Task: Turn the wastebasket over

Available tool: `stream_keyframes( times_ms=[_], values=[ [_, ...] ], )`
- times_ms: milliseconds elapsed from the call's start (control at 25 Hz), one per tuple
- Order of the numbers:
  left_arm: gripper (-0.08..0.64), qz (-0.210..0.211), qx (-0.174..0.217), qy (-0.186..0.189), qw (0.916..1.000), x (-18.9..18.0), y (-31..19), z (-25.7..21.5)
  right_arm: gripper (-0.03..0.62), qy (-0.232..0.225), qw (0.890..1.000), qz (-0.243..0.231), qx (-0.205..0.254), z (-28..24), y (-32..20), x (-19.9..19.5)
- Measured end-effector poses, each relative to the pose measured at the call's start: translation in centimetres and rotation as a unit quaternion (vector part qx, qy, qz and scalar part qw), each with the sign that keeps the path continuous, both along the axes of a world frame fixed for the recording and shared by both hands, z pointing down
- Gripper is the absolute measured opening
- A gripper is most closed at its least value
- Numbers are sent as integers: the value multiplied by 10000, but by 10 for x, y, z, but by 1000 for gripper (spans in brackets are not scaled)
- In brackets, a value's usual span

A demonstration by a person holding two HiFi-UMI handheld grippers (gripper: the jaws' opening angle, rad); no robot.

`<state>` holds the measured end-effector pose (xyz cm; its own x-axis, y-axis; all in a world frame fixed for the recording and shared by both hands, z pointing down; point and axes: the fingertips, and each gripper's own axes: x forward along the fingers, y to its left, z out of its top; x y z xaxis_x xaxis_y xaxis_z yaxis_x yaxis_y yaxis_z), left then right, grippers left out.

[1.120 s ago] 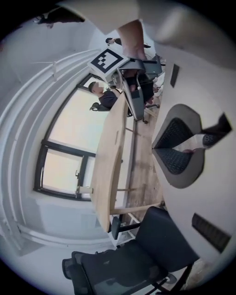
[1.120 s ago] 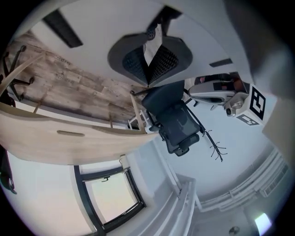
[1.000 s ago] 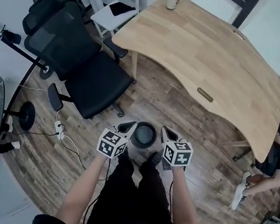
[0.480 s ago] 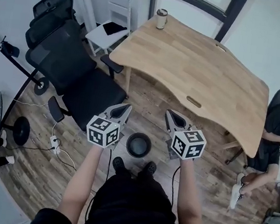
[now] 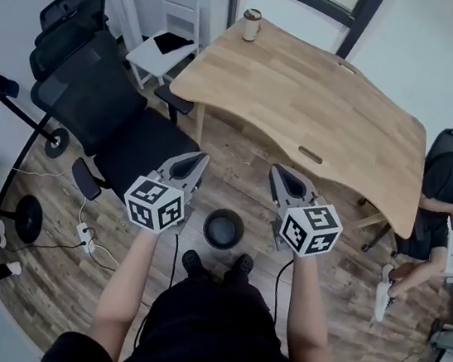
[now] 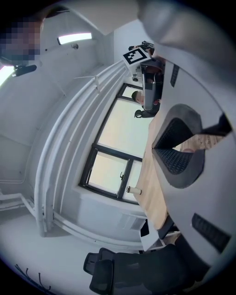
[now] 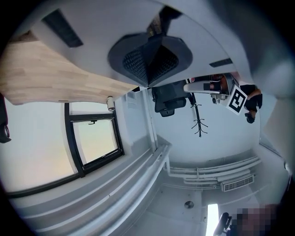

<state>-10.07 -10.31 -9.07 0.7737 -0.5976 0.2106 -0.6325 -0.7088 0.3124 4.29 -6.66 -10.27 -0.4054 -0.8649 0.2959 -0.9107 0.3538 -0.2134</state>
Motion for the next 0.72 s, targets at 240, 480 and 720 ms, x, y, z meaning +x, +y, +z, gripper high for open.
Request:
stream_keyframes(
  times_ms=[240, 480, 720],
  values=[
    [15, 194, 109, -30, 9997, -11, -6, -9, 32, 92, 9998, 186, 62, -1, 1, -12],
    [15, 355, 196, -49, 9992, -10, -4, -16, 32, 126, 9993, 327, 102, 2, 9, -18],
    [15, 571, 299, -31, 9979, -3, 1, -23, 32, 202, 9985, 478, 146, -3, 15, -16]
  ],
)
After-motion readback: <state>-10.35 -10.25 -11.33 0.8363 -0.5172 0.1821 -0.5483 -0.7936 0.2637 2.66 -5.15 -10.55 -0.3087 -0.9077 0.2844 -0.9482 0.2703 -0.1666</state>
